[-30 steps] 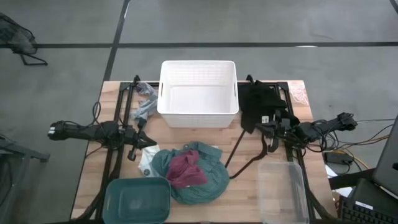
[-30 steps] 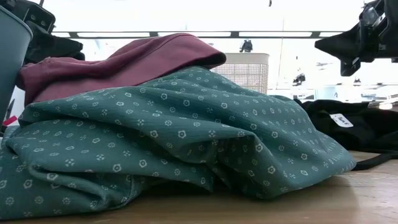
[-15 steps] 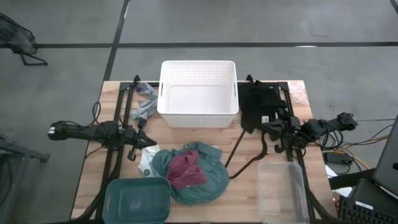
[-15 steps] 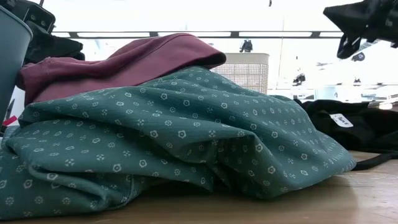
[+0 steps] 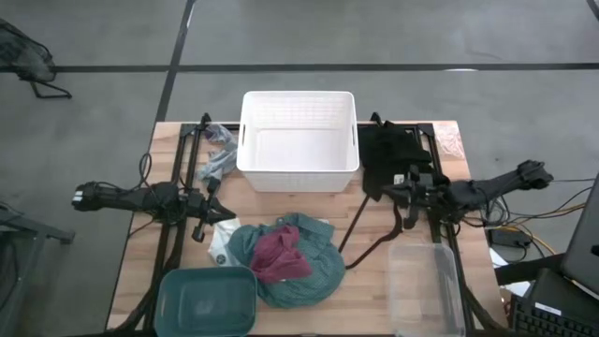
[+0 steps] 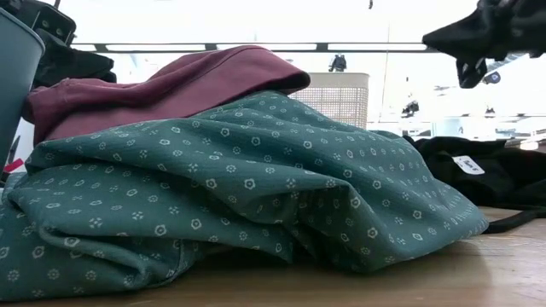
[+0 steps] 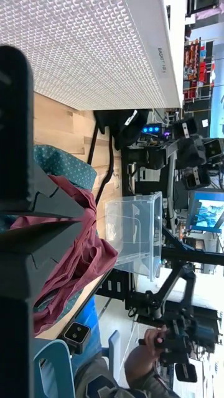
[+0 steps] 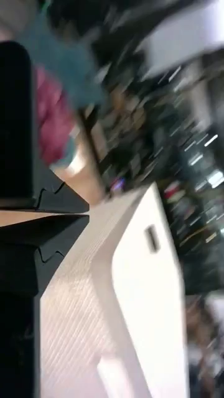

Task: Pick & Place Cloths
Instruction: Put the black shirt into the white bin

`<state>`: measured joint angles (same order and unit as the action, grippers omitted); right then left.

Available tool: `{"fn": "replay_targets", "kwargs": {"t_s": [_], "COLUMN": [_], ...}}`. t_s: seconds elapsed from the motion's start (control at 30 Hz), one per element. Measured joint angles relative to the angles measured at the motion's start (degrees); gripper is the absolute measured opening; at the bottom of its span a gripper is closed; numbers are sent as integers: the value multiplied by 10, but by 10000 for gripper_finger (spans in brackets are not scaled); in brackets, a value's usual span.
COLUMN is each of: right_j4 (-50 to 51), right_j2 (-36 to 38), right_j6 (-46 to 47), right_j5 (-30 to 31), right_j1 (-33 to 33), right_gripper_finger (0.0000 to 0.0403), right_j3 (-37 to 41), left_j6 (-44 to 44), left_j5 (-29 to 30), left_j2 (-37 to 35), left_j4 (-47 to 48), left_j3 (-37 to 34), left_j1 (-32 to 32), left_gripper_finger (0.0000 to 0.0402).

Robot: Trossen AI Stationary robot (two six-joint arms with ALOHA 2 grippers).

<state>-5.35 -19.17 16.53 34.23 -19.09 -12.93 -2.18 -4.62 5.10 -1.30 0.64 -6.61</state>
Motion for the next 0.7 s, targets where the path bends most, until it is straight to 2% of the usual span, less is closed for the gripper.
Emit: {"fn": "replay_targets", "kwargs": {"t_s": [0.2,0.33,0.53,0.7], "right_j4": [338,536,658,682], "right_j2": [-108,-170,-238,-281], "right_j6": [88,197,249,231], "right_j5": [119,148,134,46], "right_j1": [1,19,102,211], "right_gripper_finger": [74,129,212,251], "right_j3": [-190,-301,-398,-431], "left_j6": [0,0,0,0], "left_j5": [0,0,0,0], "left_j2": [0,0,0,0], "left_j4": [0,0,0,0], "left_j3": [0,0,0,0], "left_j1": [0,0,0,0], "left_gripper_finger": [26,26,26,26]}}
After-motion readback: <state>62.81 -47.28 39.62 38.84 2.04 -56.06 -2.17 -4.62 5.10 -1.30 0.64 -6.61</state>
